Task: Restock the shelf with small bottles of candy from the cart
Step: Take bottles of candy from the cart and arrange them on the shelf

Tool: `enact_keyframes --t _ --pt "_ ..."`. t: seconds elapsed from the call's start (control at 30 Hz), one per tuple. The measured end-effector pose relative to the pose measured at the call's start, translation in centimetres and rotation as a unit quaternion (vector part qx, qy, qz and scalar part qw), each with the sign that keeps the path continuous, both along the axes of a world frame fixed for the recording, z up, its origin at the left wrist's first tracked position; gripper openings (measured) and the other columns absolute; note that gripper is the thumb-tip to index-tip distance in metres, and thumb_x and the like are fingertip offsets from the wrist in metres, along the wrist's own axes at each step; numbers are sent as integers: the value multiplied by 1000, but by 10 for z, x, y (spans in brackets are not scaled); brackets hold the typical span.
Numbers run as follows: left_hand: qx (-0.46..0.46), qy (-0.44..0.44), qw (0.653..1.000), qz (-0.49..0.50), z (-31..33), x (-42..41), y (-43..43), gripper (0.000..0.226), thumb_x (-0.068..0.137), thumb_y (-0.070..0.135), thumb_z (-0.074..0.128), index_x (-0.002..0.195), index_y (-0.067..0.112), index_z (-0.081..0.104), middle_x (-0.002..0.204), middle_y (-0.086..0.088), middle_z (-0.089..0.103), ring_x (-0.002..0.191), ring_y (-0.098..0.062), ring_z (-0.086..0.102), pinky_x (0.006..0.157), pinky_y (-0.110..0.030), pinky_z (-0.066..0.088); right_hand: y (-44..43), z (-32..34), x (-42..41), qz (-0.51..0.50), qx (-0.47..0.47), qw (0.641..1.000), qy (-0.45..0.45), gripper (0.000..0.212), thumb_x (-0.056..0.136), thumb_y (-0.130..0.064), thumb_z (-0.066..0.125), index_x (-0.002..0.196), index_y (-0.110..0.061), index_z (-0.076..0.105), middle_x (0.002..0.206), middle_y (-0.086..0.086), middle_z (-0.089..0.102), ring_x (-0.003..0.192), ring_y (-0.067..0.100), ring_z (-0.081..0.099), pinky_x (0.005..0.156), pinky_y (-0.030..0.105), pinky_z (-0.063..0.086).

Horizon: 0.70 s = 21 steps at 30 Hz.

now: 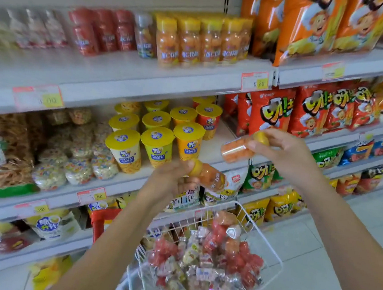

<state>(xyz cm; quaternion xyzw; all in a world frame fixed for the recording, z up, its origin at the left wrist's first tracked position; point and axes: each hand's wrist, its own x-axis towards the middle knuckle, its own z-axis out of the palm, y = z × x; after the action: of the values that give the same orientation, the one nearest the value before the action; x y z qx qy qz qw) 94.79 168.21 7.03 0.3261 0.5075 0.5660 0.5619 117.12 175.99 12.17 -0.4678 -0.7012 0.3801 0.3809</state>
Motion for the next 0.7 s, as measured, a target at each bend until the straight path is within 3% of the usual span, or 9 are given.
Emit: enact_keyframes --t 0.2,0.33,0.53,0.7 --pt "118 62 991 -10 116 -8 17 15 93 9 51 85 4 62 59 0 65 48 -4 58 47 -13 49 17 88 -6 -5 103 995 17 19 81 -25 73 98 -23 66 93 -6 70 72 -3 66 61 13 52" --pt "191 144 971 -15 183 -2 43 15 94 11 51 86 6 63 68 -1 68 53 -6 60 51 -14 50 38 139 -8 -30 193 981 -9 23 80 -29 74 101 -20 67 97 -3 69 92 15 64 86 33 51" --pt "231 202 951 -34 252 14 97 14 95 14 53 90 7 65 64 1 66 52 -3 59 50 -13 49 78 188 -13 -116 252 954 -110 40 81 -25 74 118 -16 62 121 1 62 99 9 52 80 19 36" --pt "188 288 937 -58 275 35 147 18 93 16 57 107 5 61 75 -5 63 54 -4 61 52 -13 52 112 198 -9 -141 233 952 -144 43 82 -20 74 122 -14 59 125 5 61 111 18 55 82 22 38"
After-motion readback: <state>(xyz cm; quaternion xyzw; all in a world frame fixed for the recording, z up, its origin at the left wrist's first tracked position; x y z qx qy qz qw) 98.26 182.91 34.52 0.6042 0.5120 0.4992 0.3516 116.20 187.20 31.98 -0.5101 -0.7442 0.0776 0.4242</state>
